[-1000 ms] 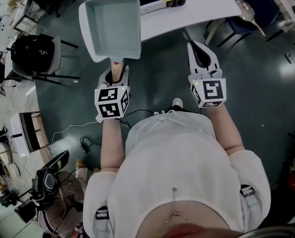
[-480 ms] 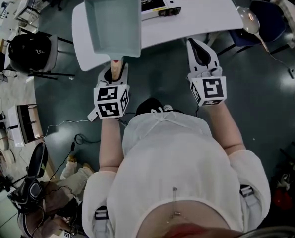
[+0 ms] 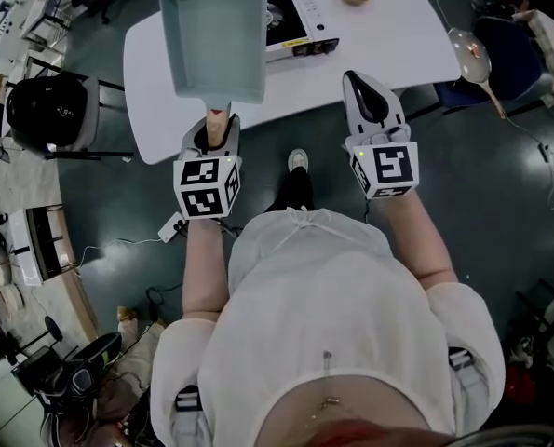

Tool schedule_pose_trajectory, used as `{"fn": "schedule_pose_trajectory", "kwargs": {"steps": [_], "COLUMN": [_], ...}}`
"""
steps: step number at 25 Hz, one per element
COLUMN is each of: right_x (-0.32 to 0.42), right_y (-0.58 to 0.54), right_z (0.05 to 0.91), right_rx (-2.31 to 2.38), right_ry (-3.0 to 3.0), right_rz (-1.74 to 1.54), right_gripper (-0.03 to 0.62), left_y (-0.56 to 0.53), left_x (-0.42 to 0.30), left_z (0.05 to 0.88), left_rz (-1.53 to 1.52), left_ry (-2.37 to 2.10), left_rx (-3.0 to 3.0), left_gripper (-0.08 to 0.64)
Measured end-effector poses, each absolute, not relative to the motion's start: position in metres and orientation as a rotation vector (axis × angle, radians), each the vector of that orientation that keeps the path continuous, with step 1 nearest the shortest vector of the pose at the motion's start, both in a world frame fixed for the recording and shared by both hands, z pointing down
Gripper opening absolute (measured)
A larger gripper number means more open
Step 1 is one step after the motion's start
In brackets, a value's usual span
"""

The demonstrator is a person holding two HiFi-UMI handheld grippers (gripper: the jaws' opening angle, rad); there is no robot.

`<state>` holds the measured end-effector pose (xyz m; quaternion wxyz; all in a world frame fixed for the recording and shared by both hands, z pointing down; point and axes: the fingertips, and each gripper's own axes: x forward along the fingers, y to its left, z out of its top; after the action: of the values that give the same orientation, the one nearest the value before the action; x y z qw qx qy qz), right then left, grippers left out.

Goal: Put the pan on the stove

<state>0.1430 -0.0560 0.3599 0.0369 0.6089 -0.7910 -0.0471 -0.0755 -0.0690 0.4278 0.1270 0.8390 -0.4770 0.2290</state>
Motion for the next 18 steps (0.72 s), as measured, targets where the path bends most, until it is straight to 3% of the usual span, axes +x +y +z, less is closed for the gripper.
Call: {"fn": "schedule_pose_trajectory", "kwargs": {"steps": [18], "right_x": [0.157], "right_y": [-0.248], "right_z": [0.353], "right_rx": [1.778], "right_ry": [-2.409], "right_rz": [-0.086], "right_gripper": [0.006], "left_y": [-0.231], "left_x": [-0.051], "left_z": [0.445], "left_rz": [0.709], "left_ry": [-1.311], "left_rx": [2.333], "left_gripper": [0.123]}}
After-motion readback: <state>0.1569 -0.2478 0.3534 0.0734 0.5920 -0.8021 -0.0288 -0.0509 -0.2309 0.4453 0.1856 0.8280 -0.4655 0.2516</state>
